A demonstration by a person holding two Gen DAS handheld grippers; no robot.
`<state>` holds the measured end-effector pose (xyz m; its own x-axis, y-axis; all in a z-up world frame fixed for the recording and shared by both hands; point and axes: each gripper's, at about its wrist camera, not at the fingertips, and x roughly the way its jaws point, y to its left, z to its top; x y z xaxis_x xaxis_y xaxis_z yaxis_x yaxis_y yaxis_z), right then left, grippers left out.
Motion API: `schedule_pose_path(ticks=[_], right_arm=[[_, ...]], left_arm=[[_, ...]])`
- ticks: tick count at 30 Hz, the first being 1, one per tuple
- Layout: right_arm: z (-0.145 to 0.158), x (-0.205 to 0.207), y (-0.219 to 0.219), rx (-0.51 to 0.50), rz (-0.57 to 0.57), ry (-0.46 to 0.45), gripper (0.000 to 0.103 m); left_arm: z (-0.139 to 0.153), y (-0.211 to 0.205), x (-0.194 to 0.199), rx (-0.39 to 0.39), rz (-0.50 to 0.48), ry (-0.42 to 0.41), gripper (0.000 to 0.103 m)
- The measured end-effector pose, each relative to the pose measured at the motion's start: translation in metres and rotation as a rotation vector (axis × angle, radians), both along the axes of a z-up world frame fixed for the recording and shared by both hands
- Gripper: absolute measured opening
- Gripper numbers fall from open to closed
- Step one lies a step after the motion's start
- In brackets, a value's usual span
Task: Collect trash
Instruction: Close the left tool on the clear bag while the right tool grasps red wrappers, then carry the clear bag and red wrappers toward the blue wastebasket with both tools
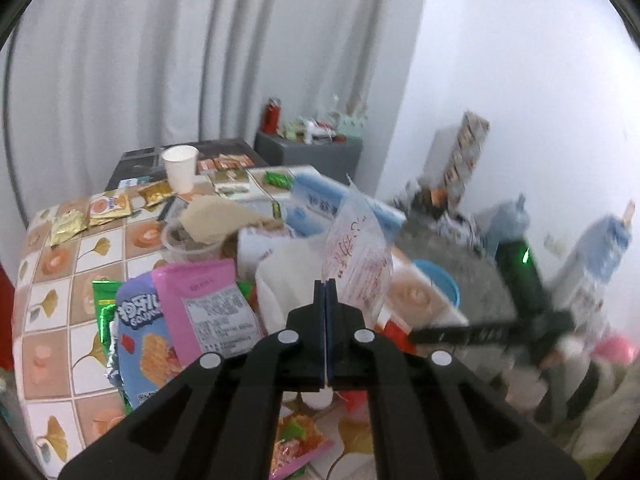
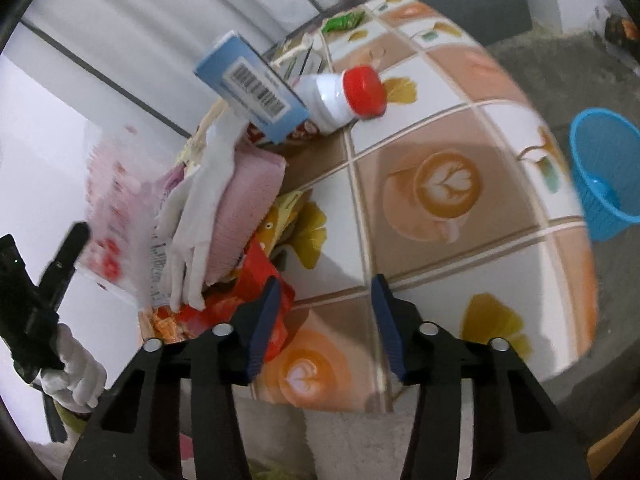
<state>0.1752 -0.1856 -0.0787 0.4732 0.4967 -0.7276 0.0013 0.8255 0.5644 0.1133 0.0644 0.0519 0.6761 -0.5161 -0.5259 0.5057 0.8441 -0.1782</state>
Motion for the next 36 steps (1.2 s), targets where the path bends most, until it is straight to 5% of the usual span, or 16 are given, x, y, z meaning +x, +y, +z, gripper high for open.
schedule_pose_path(ticks=[5,14,19,23,36], right_arm=[[-0.003,0.007,0.011,0.023,0.035,0.015,0.034],[0.012,-0.006,-0.003,0.144,0.025,-0.056,0.039],[0.001,0.004,0.026,0.062,0.101,-0.021,0.043],[-0.008,0.003,0.042,0.011,0.147,0.011,0.007],[0.013,-0.053,-0.003,-0.064,0.058,-0.041,0.001]], left_arm=[[0.005,0.01,0.0,-0.07,0.051,-0.017,0.0],[0.009,0.015,-0.01,-0.081,0.088,-0.04,0.0],[0.012,0.01,-0.014,-0.082,0.089,-0.052,0.0],[0.019,0.007,-0.02,-0.091,0.094,-0.07,0.0],[0.038,-0.017,-0.037,-0.112,0.036,-0.097,0.0]])
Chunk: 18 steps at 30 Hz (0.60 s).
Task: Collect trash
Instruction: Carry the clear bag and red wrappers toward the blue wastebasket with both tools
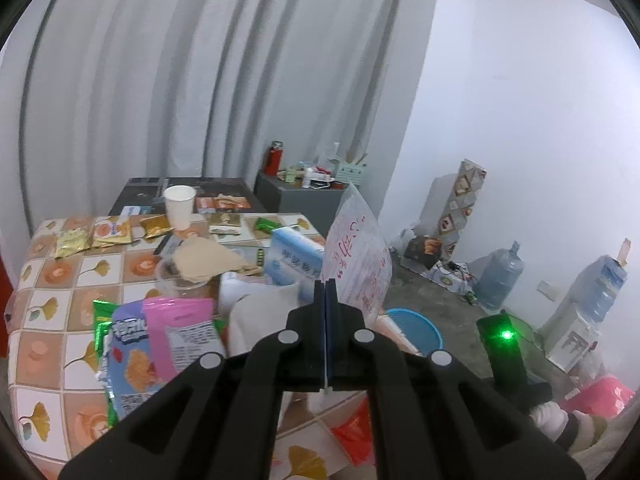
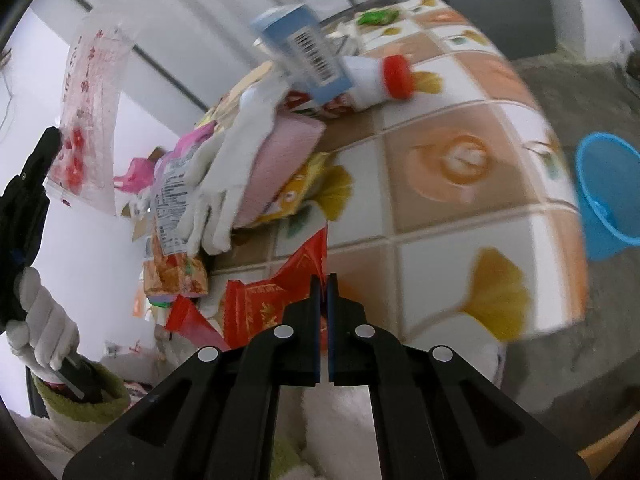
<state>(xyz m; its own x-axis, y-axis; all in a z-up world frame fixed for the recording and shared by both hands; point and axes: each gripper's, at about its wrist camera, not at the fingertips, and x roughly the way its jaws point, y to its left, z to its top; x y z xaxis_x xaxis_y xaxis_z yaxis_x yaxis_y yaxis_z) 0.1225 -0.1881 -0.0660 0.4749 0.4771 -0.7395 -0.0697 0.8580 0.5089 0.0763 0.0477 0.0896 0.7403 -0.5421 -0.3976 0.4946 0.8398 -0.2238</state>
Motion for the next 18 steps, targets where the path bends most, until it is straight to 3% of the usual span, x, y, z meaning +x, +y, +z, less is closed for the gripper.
schedule_pose_path(ticks=[12,18], right_arm=[[0.029,-0.043,-0.1,0.068,-0.246,-0.105,0.001],[0.027,-0.058,-0.151,0.106,-0.385,-0.123,0.001]], left_arm=[[0.022,-0.075,-0.004,0.045,-0.133,-0.028,0.0],[0.023,-0.131,0.008,0.067,-0.216,0.002,0.0]])
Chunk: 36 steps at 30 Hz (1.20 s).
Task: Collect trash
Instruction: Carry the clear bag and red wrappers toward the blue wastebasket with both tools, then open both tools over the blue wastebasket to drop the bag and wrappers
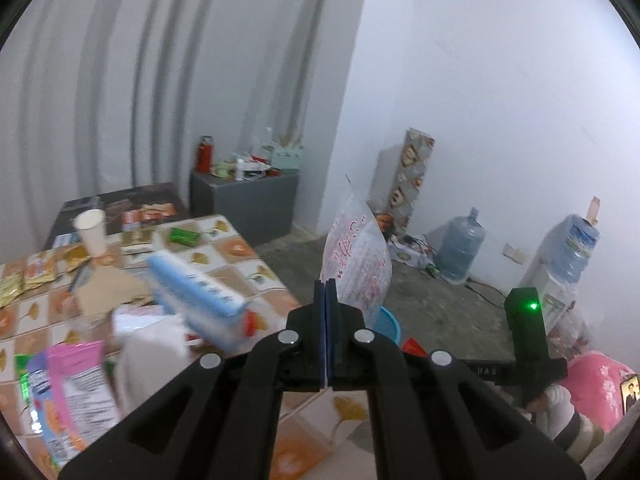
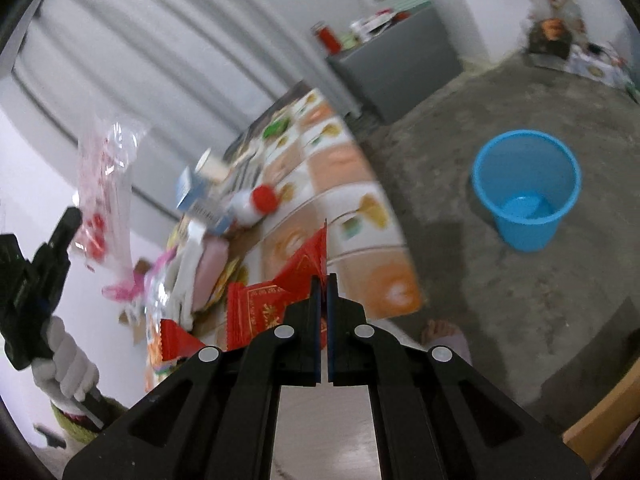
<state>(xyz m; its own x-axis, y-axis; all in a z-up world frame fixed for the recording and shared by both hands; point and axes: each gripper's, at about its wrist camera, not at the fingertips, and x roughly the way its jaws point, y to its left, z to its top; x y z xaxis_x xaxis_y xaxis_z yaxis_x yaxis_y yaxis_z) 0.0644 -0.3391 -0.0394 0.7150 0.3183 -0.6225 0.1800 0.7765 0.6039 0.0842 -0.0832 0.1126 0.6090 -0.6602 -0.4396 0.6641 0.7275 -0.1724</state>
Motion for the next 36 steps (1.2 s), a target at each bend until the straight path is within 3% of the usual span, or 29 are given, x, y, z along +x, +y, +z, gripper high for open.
schedule_pose_path(ticks=[12,19,29,34,36], right_arm=[[-0.019,-0.013,-0.07,0.006,-0.219,0.032,0.001],[-0.046,-0.006,-0.12,0.0,-0.383,0.103,0.001],[-0.128,0.059,-0.194,0.026,-0.51,0.258,0.001],[-0.152,0.098,-0.222,0.022,-0.537,0.287,0.002],[-0.167,0.118,-0.231,0.016,-0.531,0.307,0.006]], left_arm=[[-0.03,-0.139,0.04,0.093,-0.183,0.079,0.0],[-0.068,-0.235,0.079,0.232,-0.214,0.163,0.0],[-0.155,-0.351,0.149,0.38,-0.197,0.311,0.0],[-0.191,-0.386,0.189,0.406,-0.14,0.355,0.001],[-0.202,-0.397,0.204,0.407,-0.121,0.365,0.003]])
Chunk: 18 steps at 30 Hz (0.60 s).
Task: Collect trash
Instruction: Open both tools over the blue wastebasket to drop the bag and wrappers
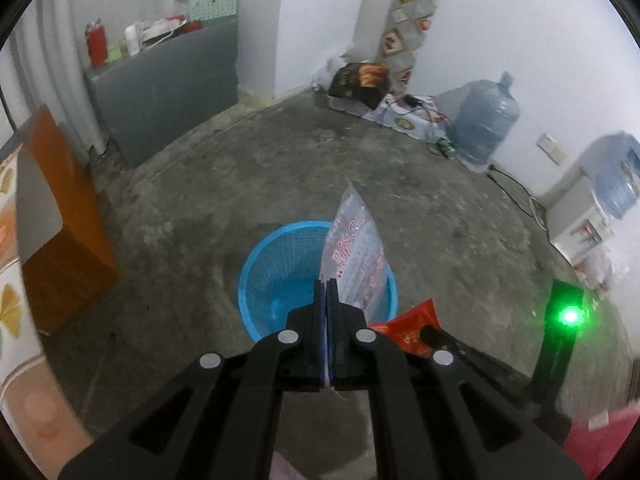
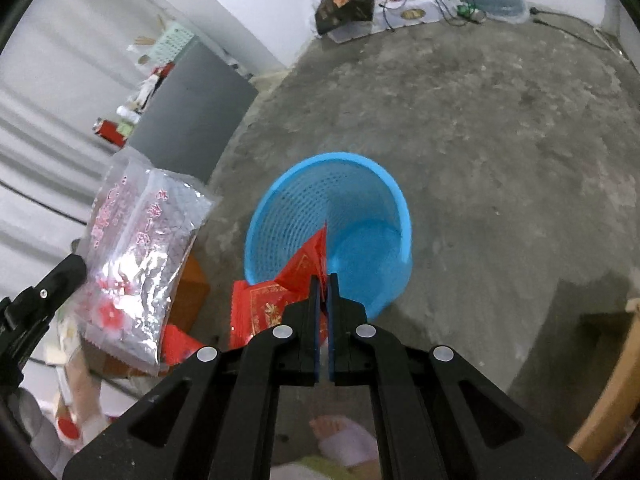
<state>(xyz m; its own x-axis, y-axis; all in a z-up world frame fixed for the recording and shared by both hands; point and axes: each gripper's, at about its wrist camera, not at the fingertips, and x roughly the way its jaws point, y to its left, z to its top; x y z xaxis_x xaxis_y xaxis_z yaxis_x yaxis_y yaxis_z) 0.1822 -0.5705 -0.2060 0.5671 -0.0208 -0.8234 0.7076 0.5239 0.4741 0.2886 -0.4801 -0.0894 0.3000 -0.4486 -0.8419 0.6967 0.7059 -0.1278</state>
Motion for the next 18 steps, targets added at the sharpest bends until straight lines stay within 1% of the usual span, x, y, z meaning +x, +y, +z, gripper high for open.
schedule_pose_path(ticks=[1,2,3,4,5,6,8,12,14,16,17,18], right_arm=[[-0.008,0.005,-0.005,0.003,-0.002,0.002,0.008],[-0.019,0.01,-0.01,0.017,-0.004,0.004,0.021],[-0.026,0.013,-0.013,0.026,-0.009,0.014,0.03],[-0.031,0.013,-0.015,0.029,-0.022,0.033,0.039],[-0.036,0.012,-0.016,0.03,-0.034,0.049,0.039],[-0.039,0.007,-0.016,0.036,-0.042,0.051,0.039],[-0.041,-0.005,-0.014,0.056,-0.052,0.034,0.039],[-0.027,-0.023,-0.006,0.027,-0.035,0.013,0.039],[-0.019,-0.029,-0.003,0.005,-0.034,-0.002,0.039],[0.0,-0.042,0.004,-0.042,-0.03,-0.024,0.039],[0.01,-0.047,0.008,-0.064,-0.029,-0.037,0.041],[0.026,-0.058,0.016,-0.105,-0.029,-0.052,0.043]], left_arm=[[-0.008,-0.006,0.008,0.007,0.013,0.001,0.006],[-0.012,-0.01,0.015,0.013,0.023,0.001,0.015],[-0.018,-0.013,0.021,0.017,0.043,0.01,0.022],[-0.021,-0.014,0.024,0.022,0.058,0.018,0.035],[-0.024,-0.014,0.026,0.021,0.073,0.027,0.038],[-0.025,-0.012,0.027,0.009,0.087,0.041,0.038],[-0.023,-0.008,0.024,-0.007,0.09,0.054,0.042],[-0.014,-0.001,0.015,-0.026,0.078,0.037,0.043],[-0.005,0.005,0.007,-0.042,0.079,0.034,0.043],[0.003,0.012,-0.002,-0.063,0.074,0.029,0.044],[0.008,0.015,-0.006,-0.075,0.07,0.027,0.046],[0.017,0.021,-0.013,-0.099,0.063,0.022,0.047]])
